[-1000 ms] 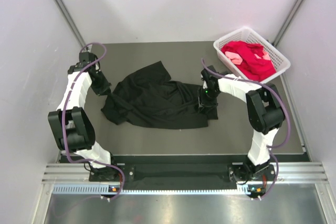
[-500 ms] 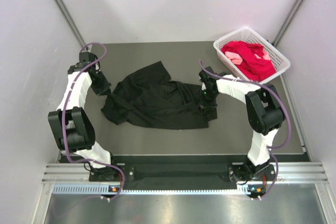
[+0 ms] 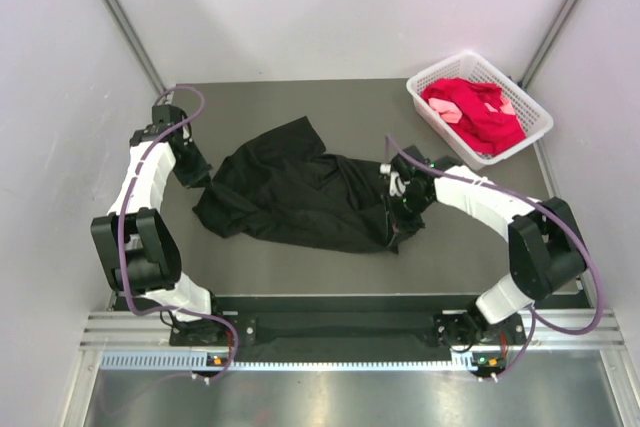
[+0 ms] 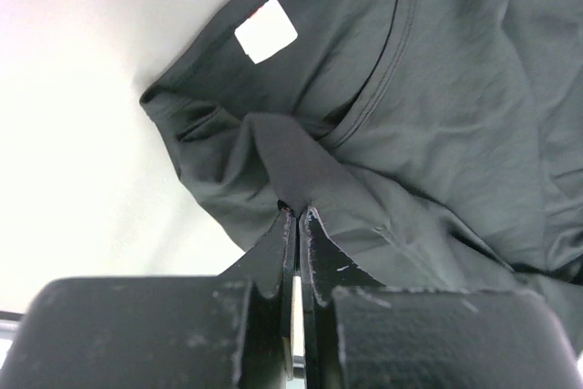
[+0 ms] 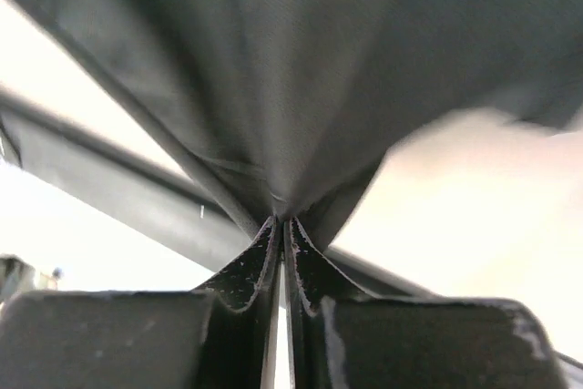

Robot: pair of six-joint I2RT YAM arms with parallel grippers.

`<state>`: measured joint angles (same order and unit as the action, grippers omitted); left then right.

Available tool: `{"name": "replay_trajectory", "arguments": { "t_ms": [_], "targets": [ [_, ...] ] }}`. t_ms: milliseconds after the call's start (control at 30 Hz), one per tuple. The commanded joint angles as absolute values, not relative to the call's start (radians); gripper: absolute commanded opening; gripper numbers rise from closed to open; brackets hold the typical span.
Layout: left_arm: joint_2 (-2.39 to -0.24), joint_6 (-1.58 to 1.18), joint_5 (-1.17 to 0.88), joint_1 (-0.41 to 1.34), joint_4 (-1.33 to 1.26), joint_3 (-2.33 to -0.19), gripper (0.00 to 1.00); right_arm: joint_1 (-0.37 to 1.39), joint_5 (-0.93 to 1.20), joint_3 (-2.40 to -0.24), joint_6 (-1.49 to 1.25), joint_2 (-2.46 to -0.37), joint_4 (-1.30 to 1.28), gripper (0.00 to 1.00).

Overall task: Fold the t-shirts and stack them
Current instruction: Flatten the tshirt out

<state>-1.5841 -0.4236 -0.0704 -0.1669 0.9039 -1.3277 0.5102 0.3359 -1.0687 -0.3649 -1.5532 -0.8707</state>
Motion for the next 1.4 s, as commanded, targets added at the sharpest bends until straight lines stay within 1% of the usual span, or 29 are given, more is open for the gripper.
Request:
{"name": "replay_trajectory", "arguments": {
  "t_ms": [0, 133, 233, 267, 400, 433, 467, 600, 633, 733, 800, 867, 933, 1033, 1067, 1133, 1167, 1200, 1267, 1367],
  "targets": [
    [-1.532, -0.411, -0.066, -0.169, 0.894, -1.305, 0.00, 0.554, 0.497, -0.993, -0.305, -1.508, -0.894, 0.04],
    [-1.514, -0.408, -0.069, -0.169, 0.897, -1.287, 0.00, 0.554, 0.514, -0.905, -0.336, -1.497, -0.815, 0.12],
    [-1.511, -0.407, -0.075, -0.169, 0.910, -1.285, 0.00, 0.554, 0.522, -0.899, -0.371, -1.509, -0.798, 0.15],
    [-1.508, -0.405, -0.075, -0.170, 0.913, -1.289, 0.00, 0.554, 0.522, -0.900, -0.385, -1.503, -0.798, 0.17],
    [-1.490, -0.399, -0.067, -0.169, 0.911, -1.279, 0.00, 0.549, 0.437, -0.885, -0.495, -1.444, -0.798, 0.26],
    [-1.488, -0.399, -0.071, -0.169, 0.911, -1.276, 0.00, 0.543, 0.425, -0.871, -0.559, -1.422, -0.789, 0.29],
    [-1.489, -0.400, -0.075, -0.169, 0.910, -1.270, 0.00, 0.538, 0.416, -0.855, -0.589, -1.414, -0.761, 0.35],
    [-1.490, -0.402, -0.098, -0.167, 0.907, -1.253, 0.00, 0.520, 0.393, -0.778, -0.693, -1.396, -0.707, 0.46],
    [-1.483, -0.403, -0.101, -0.169, 0.907, -1.243, 0.00, 0.517, 0.397, -0.766, -0.750, -1.385, -0.684, 0.50],
    [-1.468, -0.405, -0.101, -0.167, 0.899, -1.217, 0.00, 0.517, 0.388, -0.735, -0.894, -1.344, -0.629, 0.53],
    [-1.456, -0.410, -0.100, -0.167, 0.896, -1.206, 0.00, 0.517, 0.344, -0.710, -0.981, -1.281, -0.617, 0.59],
    [-1.434, -0.425, -0.106, -0.167, 0.884, -1.180, 0.00, 0.517, 0.273, -0.683, -1.125, -1.231, -0.588, 0.63],
    [-1.414, -0.439, -0.109, -0.167, 0.856, -1.152, 0.00, 0.517, 0.235, -0.621, -1.249, -1.168, -0.542, 0.63],
    [-1.407, -0.454, -0.117, -0.166, 0.844, -1.132, 0.00, 0.518, 0.216, -0.566, -1.357, -1.154, -0.513, 0.60],
    [-1.407, -0.454, -0.121, -0.167, 0.835, -1.128, 0.00, 0.525, 0.221, -0.557, -1.380, -1.161, -0.512, 0.57],
    [-1.417, -0.454, -0.127, -0.166, 0.839, -1.127, 0.00, 0.540, 0.222, -0.545, -1.437, -1.172, -0.505, 0.55],
    [-1.422, -0.453, -0.129, -0.166, 0.839, -1.131, 0.00, 0.546, 0.209, -0.546, -1.454, -1.172, -0.499, 0.50],
    [-1.425, -0.448, -0.130, -0.166, 0.839, -1.131, 0.00, 0.554, 0.198, -0.554, -1.466, -1.177, -0.506, 0.49],
    [-1.430, -0.443, -0.129, -0.166, 0.838, -1.132, 0.00, 0.566, 0.170, -0.560, -1.486, -1.186, -0.531, 0.47],
    [-1.428, -0.445, -0.138, -0.166, 0.835, -1.129, 0.00, 0.575, 0.196, -0.528, -1.532, -1.198, -0.489, 0.46]
  ]
}}
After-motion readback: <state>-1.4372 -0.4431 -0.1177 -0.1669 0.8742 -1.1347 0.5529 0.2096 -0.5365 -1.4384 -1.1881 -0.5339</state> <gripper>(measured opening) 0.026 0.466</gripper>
